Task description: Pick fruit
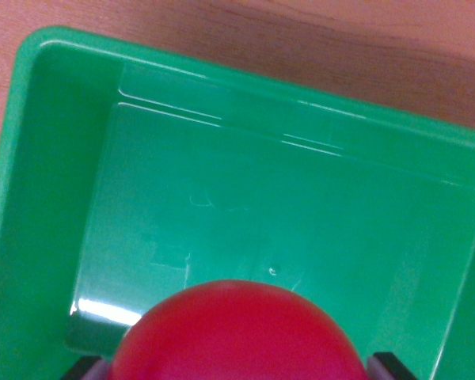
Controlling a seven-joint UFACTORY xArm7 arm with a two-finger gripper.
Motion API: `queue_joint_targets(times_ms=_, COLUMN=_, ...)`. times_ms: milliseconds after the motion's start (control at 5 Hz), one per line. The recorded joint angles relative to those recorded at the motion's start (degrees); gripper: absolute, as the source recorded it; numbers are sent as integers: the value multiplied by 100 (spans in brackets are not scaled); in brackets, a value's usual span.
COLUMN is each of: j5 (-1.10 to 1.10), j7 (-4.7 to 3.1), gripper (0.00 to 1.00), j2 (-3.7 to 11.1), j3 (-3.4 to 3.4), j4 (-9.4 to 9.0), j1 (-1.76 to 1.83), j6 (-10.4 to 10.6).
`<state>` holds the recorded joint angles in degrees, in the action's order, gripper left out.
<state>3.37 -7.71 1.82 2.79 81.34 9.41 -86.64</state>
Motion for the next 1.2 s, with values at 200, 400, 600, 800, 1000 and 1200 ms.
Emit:
queue_joint_targets(times_ms=200, j5=-1, j7=-9, gripper=100, j2=-61, j3=-1, j4=142, j1=1, j6=-203)
queue_joint_targets(times_ms=400, j5=-1, j7=-9, gripper=100, j2=-61, j3=-1, j4=142, j1=1, j6=-203)
queue_joint_targets(times_ms=600, j5=-3, j7=-17, gripper=100, j2=-117, j3=-3, j4=272, j1=2, j6=-389)
queue_joint_targets(times_ms=800, j5=-3, j7=-17, gripper=100, j2=-117, j3=-3, j4=272, j1=2, j6=-389)
queue_joint_targets(times_ms=1000, j5=-4, j7=-25, gripper=100, j2=-168, j3=-4, j4=390, j1=3, j6=-558)
queue_joint_targets(times_ms=1200, j5=-4, j7=-25, gripper=100, j2=-168, j3=-4, j4=390, j1=3, j6=-558)
